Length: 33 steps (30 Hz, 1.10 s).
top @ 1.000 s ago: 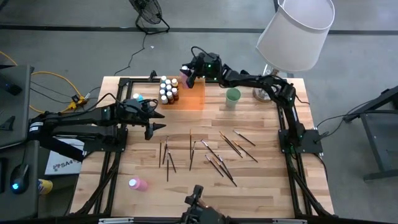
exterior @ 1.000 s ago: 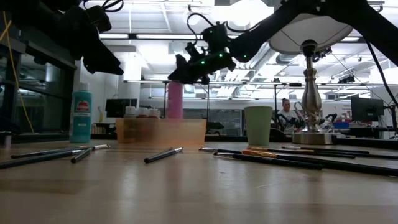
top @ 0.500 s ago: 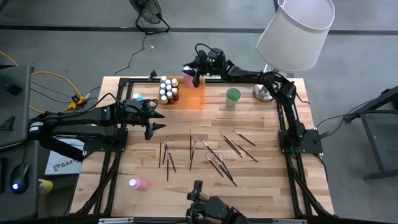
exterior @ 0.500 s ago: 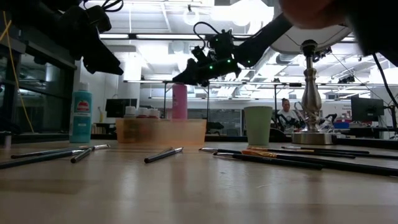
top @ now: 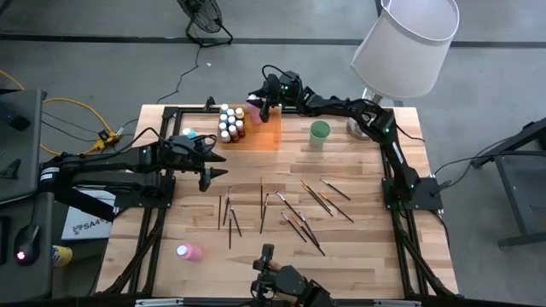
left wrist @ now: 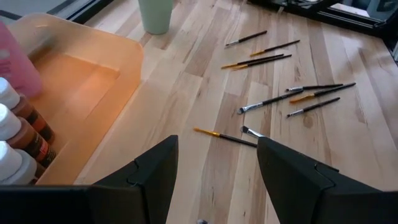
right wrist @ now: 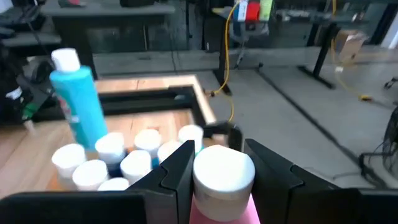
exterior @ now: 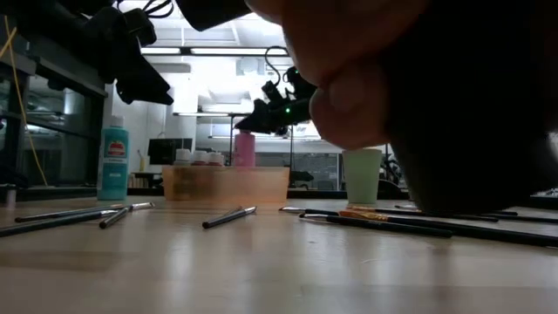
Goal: Pick & Place Paint Supplies
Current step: Put the large pink paint bottle into the orange bin, then put the large light blue paint bottle into the orange bin
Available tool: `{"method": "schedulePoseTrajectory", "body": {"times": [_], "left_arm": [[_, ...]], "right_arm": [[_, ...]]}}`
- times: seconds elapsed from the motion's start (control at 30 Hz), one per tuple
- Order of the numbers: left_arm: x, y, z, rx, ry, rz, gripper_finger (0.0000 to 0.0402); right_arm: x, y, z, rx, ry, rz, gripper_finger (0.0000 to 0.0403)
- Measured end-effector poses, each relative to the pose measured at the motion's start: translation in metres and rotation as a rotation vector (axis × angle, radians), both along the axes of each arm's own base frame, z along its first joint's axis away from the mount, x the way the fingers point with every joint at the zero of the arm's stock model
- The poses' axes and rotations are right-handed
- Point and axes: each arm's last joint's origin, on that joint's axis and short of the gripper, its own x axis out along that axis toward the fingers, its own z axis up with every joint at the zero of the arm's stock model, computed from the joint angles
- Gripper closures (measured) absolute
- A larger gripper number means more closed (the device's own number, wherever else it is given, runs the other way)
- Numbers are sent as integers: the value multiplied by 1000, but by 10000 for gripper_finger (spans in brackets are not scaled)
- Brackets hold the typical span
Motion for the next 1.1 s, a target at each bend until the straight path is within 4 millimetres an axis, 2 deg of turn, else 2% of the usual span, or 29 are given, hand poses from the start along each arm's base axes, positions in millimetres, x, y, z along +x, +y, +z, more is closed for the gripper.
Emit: {"method": "schedulePoseTrajectory", "body": {"times": [0.23,0.43,0.73,0.83,0.93,1.1], "left_arm": [[0,0,0,-6,0,5,188],[0,0,-1,-7,6,6,188],[0,0,-1,-6,6,6,188],[0,0,-1,-5,6,7,188],[-1,0,0,13,8,1,188],[-4,2,13,78,34,45,188]], "right_arm": [[1,1,1,22,-7,-1,287],[3,4,2,13,5,-40,260],[2,5,6,19,6,-52,253],[-2,8,21,13,-3,-66,252],[-10,13,49,2,-19,-65,252],[-30,31,88,45,74,-57,251]]}}
